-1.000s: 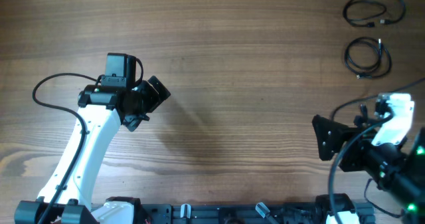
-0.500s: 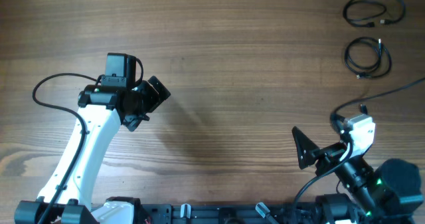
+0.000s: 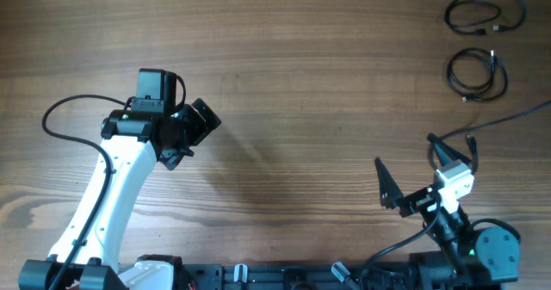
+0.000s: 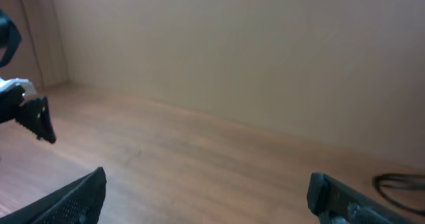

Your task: Untangle cables

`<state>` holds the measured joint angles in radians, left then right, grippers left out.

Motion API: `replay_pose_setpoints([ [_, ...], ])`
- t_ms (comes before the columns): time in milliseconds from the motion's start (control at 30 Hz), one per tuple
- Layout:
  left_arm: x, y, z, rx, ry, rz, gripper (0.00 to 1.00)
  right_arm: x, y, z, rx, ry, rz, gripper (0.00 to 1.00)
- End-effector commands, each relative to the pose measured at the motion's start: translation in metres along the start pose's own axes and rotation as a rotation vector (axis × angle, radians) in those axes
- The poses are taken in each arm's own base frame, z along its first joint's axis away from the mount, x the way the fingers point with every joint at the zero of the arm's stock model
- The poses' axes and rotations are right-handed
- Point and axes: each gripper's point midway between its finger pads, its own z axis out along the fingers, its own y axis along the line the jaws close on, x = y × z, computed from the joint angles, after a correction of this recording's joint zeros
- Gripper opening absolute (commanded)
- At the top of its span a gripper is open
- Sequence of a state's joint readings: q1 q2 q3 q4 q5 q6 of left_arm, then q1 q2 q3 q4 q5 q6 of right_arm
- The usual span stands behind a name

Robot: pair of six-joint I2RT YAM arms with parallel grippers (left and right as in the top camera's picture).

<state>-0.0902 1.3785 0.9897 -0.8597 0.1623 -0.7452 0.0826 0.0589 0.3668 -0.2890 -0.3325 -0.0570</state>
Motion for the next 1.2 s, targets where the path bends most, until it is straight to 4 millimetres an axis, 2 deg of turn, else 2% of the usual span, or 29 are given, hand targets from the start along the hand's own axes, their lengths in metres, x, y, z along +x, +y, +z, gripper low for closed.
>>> replay_pose_setpoints([
  [0,0.001,0.004,0.004,-0.017,0.006,-0.008,1.0,0.006,-0.001,0.001,0.005,-0.051,0.0,1.0],
  [100,0.001,0.004,0.004,-0.017,0.006,-0.008,1.0,0.012,-0.01,0.004,0.055,-0.051,0.048,1.0],
  [267,0.001,0.004,0.004,-0.017,0.006,-0.008,1.0,0.01,-0.02,0.005,0.111,-0.076,0.032,1.0],
  [367,0.001,0.004,0.004,-0.017,0.006,-0.008,1.0,0.007,-0.022,0.008,0.115,-0.13,0.01,1.0],
  [633,0.001,0.004,0.004,-0.017,0.006,-0.008,1.0,0.021,-0.03,0.015,0.143,-0.201,-0.003,1.0],
  [800,0.001,0.004,0.004,-0.017,0.006,-0.008,1.0,0.04,-0.033,0.019,0.153,-0.189,0.001,1.0],
  [900,0.001,0.004,0.004,-0.017,0.006,-0.008,1.0,0.045,-0.039,0.019,0.187,-0.169,0.007,1.0],
  [1000,0.001,0.004,0.004,-0.017,0.006,-0.008,1.0,0.061,-0.043,0.02,0.214,-0.107,0.028,1.0],
  [1100,0.001,0.004,0.004,-0.017,0.006,-0.008,1.0,0.092,-0.043,0.021,0.214,0.018,0.06,1.0],
  [1167,0.001,0.004,0.004,-0.017,0.006,-0.008,1.0,0.092,-0.043,0.021,0.218,0.021,0.028,1.0],
])
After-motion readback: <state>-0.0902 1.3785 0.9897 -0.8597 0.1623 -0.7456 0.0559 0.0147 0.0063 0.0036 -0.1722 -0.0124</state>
